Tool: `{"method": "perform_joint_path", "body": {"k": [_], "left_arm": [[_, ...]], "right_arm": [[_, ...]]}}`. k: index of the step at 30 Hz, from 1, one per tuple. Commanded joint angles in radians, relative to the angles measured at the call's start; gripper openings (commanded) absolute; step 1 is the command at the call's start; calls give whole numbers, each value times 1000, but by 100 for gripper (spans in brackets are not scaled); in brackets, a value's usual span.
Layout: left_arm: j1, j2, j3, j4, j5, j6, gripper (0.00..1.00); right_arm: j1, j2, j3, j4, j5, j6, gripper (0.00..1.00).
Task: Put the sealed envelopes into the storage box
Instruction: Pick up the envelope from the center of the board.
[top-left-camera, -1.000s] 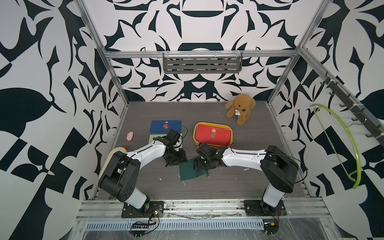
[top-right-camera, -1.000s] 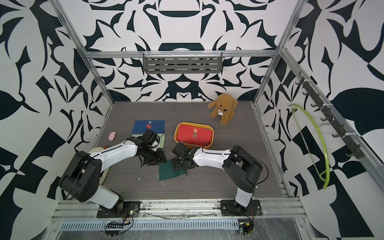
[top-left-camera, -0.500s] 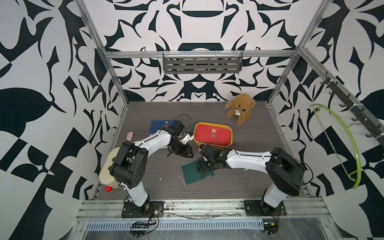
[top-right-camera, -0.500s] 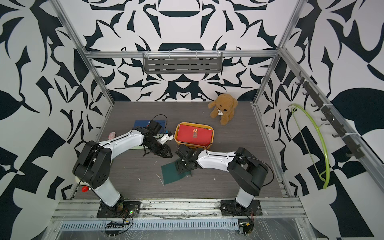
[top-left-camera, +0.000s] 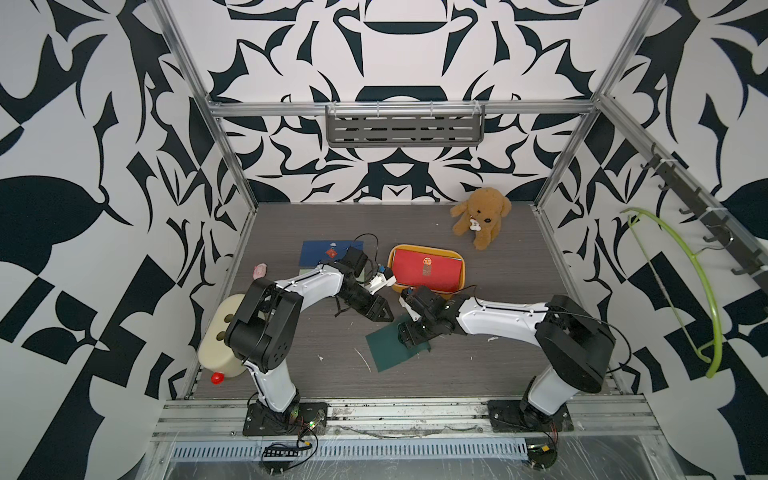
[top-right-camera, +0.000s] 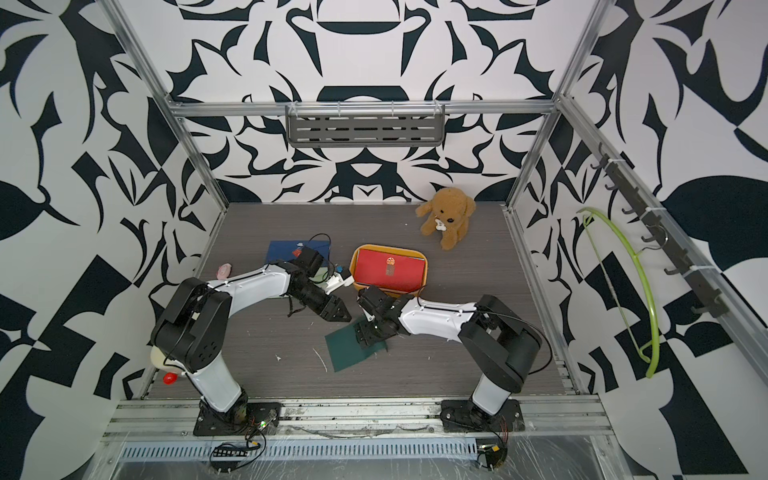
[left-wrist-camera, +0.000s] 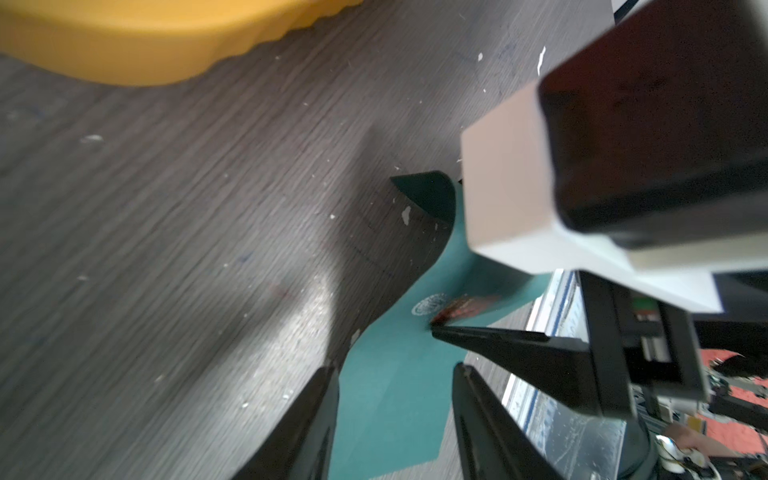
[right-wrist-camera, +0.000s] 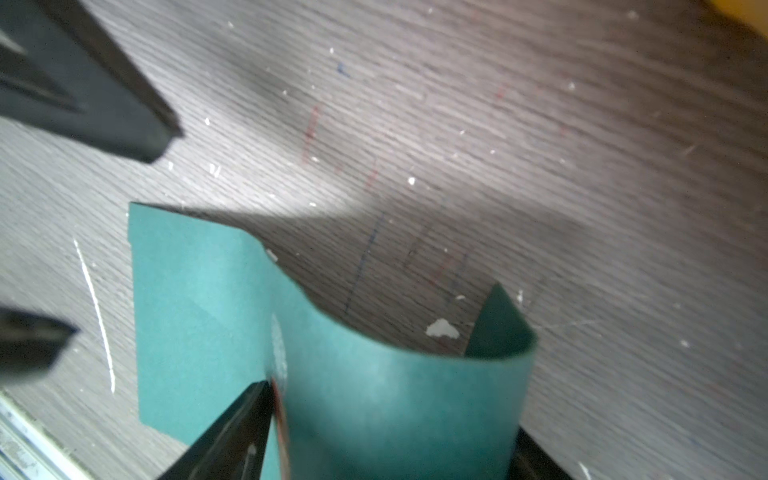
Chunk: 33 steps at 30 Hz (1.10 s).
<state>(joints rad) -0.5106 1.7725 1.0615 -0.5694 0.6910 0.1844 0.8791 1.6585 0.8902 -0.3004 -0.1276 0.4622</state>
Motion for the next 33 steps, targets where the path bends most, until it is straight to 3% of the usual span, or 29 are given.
{"method": "perform_joint_path", "body": {"k": [1,13,33], "left_arm": [[-39,37,40,-25,36,22,51],[-79,136,114,-81,14,33,51],[-162,255,222,-207,122,154,46]], "right_arm": [[-8,10,-38,-69,-13,-26,76],[-37,-53,-64,-85,-45,-64,74],[-75,-71,-50,-87,-73,-118,72]]}}
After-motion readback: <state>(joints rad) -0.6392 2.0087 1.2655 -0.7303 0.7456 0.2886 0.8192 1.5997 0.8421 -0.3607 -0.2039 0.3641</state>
